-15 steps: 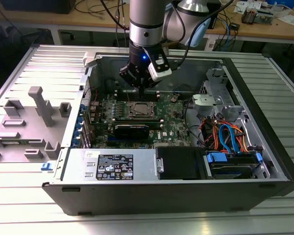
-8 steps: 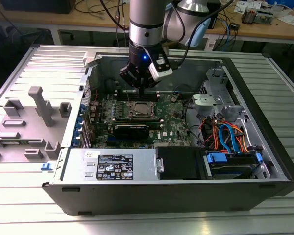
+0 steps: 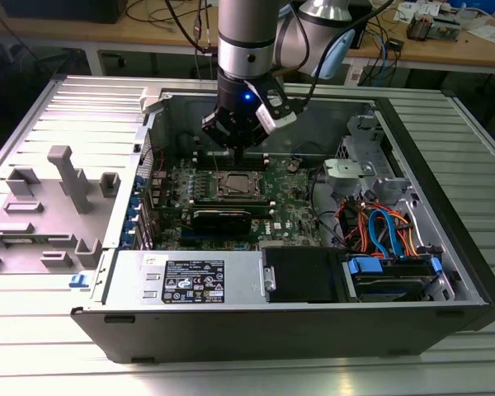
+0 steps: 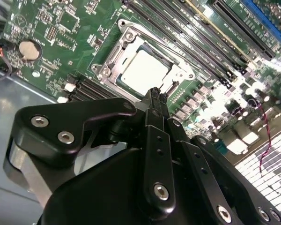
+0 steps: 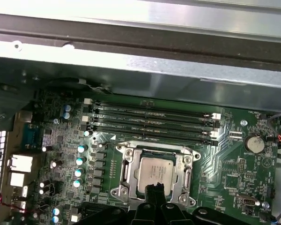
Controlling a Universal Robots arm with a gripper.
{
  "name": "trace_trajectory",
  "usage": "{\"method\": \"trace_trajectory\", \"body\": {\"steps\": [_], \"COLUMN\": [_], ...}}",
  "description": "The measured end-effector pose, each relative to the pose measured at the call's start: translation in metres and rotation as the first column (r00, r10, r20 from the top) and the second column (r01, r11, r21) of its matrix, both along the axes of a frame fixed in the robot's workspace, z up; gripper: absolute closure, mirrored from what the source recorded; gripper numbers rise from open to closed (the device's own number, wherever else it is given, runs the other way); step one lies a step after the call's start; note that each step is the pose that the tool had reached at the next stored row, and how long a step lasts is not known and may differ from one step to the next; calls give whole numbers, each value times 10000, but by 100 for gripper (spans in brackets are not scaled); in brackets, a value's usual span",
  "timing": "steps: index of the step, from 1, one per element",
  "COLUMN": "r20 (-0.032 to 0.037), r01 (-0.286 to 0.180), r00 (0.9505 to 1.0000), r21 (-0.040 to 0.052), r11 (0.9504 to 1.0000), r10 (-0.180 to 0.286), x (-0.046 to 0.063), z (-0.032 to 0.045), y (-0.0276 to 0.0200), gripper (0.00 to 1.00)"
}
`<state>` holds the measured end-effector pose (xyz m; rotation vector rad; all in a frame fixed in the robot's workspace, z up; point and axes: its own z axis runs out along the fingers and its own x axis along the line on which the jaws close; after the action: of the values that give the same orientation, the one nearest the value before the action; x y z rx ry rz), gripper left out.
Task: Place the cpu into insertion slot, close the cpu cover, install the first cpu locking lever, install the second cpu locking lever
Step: 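Install the first cpu locking lever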
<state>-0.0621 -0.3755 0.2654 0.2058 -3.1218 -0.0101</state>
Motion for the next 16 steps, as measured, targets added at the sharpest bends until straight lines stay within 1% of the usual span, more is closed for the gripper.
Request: {"method": "trace_trajectory", "body": {"steps": [16], "r20": [0], "r01": [-59], "r00": [10000], "r21": [0], "r11": [10000], "r10": [59], "x": [-1], "z": [0], "y": [0], "gripper": [89]}}
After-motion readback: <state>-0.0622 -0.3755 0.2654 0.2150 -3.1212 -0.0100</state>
